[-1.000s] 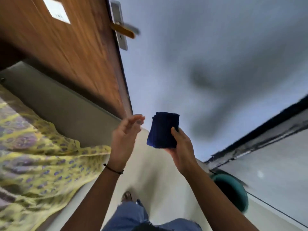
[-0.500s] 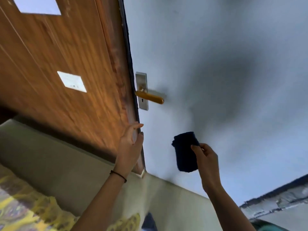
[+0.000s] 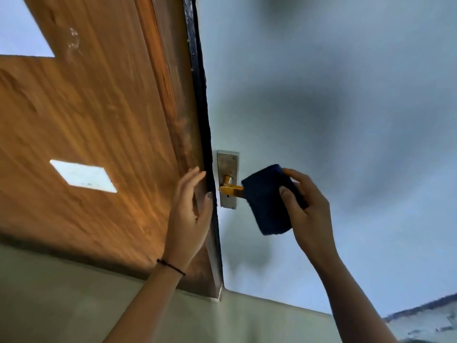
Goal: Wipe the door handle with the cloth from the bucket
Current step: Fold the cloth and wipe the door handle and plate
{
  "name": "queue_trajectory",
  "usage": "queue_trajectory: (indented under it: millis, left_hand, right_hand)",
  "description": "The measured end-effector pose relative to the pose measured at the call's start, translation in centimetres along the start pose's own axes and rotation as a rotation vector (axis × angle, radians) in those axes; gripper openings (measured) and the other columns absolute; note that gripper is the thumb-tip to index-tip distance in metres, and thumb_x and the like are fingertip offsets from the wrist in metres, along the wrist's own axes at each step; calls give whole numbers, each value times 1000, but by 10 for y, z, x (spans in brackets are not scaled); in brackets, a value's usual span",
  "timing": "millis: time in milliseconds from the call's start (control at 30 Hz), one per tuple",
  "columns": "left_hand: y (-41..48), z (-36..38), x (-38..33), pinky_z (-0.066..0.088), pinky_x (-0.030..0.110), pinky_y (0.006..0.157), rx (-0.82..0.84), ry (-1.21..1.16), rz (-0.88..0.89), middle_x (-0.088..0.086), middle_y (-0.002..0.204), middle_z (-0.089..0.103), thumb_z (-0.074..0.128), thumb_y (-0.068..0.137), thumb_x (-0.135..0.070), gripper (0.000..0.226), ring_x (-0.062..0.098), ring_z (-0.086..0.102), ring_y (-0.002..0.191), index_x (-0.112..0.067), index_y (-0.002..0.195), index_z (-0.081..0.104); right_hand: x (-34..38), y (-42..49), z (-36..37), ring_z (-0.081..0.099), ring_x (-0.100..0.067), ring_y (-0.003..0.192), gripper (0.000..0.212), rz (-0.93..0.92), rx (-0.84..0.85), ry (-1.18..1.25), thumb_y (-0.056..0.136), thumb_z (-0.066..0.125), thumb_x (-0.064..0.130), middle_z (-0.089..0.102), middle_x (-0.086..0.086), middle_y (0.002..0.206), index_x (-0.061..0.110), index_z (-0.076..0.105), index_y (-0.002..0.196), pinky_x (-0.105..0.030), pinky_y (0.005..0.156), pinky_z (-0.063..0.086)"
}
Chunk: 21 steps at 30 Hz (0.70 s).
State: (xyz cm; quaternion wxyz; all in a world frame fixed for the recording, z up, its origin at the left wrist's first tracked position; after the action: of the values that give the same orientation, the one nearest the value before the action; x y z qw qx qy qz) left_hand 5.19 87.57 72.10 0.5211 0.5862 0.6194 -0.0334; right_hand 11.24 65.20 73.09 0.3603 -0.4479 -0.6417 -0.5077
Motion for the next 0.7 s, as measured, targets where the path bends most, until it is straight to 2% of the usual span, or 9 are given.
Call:
queue_trajectory:
  millis: [100, 167, 233, 333, 400, 467, 567, 633, 700]
  left_hand:
    - [20, 6, 3, 32, 39, 115, 21, 36, 172, 6, 147, 37, 55, 92, -18, 43, 17, 34, 138, -10, 134, 46]
    - [32, 4, 3, 22, 51, 117, -22, 160, 367, 11, 147, 33, 57, 90, -12, 45, 26, 31, 139, -11, 133, 45]
    - [42, -2, 6, 10, 48, 120, -91, 268, 520, 14, 147, 29, 57, 89, -12, 47, 28, 21, 143, -13, 133, 41]
    - [60, -15, 22, 2, 46, 120, -170, 271, 563, 16, 147, 25, 53, 92, -15, 47, 17, 3, 148, -15, 137, 37]
    - [66, -17, 31, -2, 46, 119, -169, 277, 583, 15, 149, 20, 54, 92, -17, 53, 16, -3, 148, -18, 140, 33]
    - [67, -13, 35, -6, 45, 119, -148, 301, 630, 8, 158, 7, 54, 92, -20, 56, 16, -7, 148, -22, 142, 28]
    - [68, -11, 37, -10, 42, 118, -144, 306, 663, -7, 160, -12, 51, 94, -24, 54, 15, -10, 147, -22, 142, 28]
    - [68, -11, 38, -10, 42, 118, -159, 303, 674, -7, 159, -14, 50, 95, -25, 53, 15, -10, 147, -24, 143, 26]
    - [67, -12, 39, -10, 42, 118, -169, 297, 681, -6, 160, -13, 52, 94, -24, 55, 16, -9, 148, -24, 143, 27]
  right_hand:
    - [7, -2, 27, 63, -5, 103, 33, -27, 61, -30, 93, 53, 4, 69, 14, 107, 27, 64, 115, -14, 81, 51]
    - [8, 4, 43, 64, -8, 100, 33, -28, 63, -37, 92, 54, 2, 69, 13, 103, 27, 65, 110, -18, 80, 52]
    - [5, 14, 60, 64, -9, 92, 28, -15, 42, -7, 91, 54, -2, 68, 8, 99, 21, 63, 106, -18, 74, 50]
    - [-4, 29, 86, 62, -14, 87, 23, -34, -63, -123, 90, 52, 0, 61, 2, 105, 18, 58, 103, -23, 75, 48]
    - [-13, 32, 104, 61, -20, 89, 22, -69, -141, -402, 88, 50, 4, 57, -3, 113, 18, 62, 100, -29, 78, 44]
    - [-21, 29, 118, 59, -29, 96, 23, -94, -199, -750, 86, 52, 10, 59, -8, 119, 18, 67, 101, -31, 79, 35]
    - [-12, 20, 126, 48, -32, 113, 21, -122, -311, -1034, 86, 57, 20, 60, -6, 128, 19, 68, 104, -42, 89, 36]
    - [-7, 13, 137, 45, -30, 117, 27, -139, -294, -1093, 89, 52, 30, 59, -3, 131, 17, 66, 108, -47, 96, 33]
    - [-7, 12, 153, 46, -27, 118, 34, -154, -189, -1147, 88, 54, 35, 58, -1, 132, 18, 62, 116, -47, 101, 27]
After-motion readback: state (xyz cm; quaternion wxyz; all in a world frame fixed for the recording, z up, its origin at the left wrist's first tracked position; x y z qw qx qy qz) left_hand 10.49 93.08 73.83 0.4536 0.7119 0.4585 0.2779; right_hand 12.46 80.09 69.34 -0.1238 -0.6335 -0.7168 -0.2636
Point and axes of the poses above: each hand's wrist, its own y-axis towards the middle knuckle, its own z-axis out of the palm, x = y × z, the point moved 9 cm from there along y, towards the middle knuckle
